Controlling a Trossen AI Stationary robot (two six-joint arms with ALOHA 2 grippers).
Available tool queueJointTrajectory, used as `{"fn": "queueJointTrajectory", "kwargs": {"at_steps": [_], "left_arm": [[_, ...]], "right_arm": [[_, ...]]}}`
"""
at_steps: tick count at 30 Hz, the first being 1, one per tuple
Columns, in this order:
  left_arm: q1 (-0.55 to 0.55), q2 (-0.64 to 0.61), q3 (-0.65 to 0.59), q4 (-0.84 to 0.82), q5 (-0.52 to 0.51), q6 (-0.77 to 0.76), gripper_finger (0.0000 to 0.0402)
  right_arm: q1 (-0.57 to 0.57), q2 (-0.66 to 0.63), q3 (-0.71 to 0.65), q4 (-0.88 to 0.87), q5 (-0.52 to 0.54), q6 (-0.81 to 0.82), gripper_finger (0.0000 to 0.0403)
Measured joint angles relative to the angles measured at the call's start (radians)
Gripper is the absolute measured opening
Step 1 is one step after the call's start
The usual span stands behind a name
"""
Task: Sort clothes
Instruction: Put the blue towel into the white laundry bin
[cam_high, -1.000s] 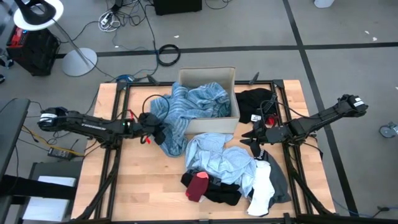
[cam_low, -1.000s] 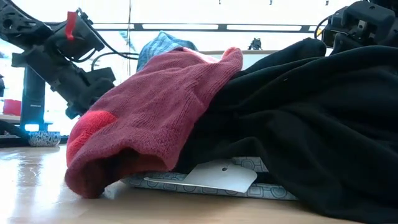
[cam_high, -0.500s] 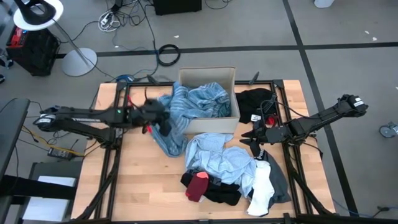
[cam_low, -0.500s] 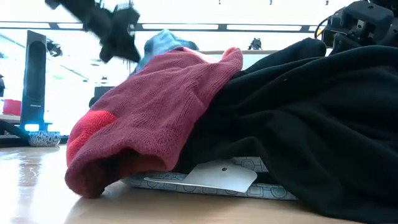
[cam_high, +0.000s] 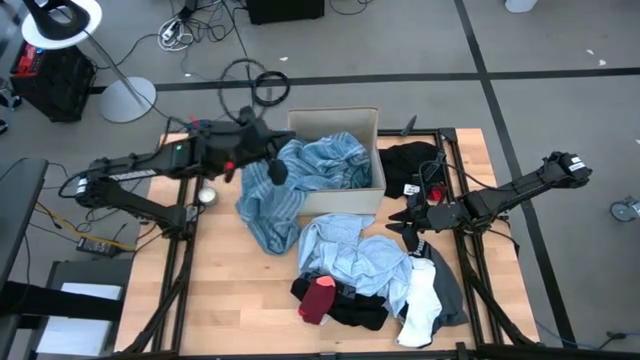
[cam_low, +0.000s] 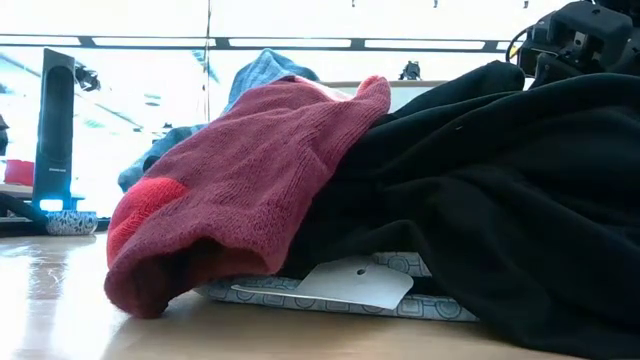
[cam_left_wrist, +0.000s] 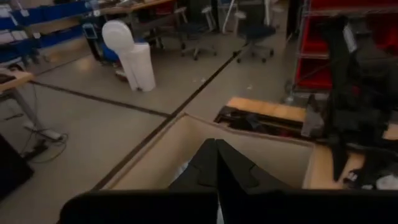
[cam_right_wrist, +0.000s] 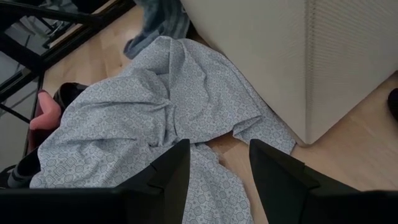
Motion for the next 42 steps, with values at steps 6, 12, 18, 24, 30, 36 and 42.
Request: {"fn": "queueJointTrajectory", "kwargs": {"at_steps": [6,12,18,24,30,36,42], "left_arm": [[-0.008,0.035,0.035,-0.131,-0.039,0.005,0.0],[-0.093,-0.067,-0.033,-0.186,-0.146,-0.052,0.0],[-0.216,-0.268,-0.263,-0.185,-0.233,-0.176,0.0],[-0.28,-0.43,-0.531,-0.025,-0.214,-0.325,0.0013],[-0.281,-0.473,-0.692,0.059,-0.195,-0.405,0.0063],[-0.267,-0.463,-0.771,0.03,-0.227,-0.471,0.0143],[-0.267,-0.463,-0.854,0.02,-0.189,-0.533,0.0178]], "right_arm": [[0.0,0.0,0.0,-0.004,0.0,0.0,0.0167],[0.0,0.0,0.0,-0.026,0.0,0.0,0.0167],[0.0,0.0,0.0,-0.039,-0.001,0.0,0.0167],[0.0,0.0,0.0,-0.028,-0.001,0.002,0.0167],[0.0,0.0,0.0,-0.014,-0.001,0.003,0.0167],[0.0,0.0,0.0,-0.011,-0.001,0.007,0.0167],[0.0,0.0,0.0,-0.011,-0.001,0.006,0.0167]]}}
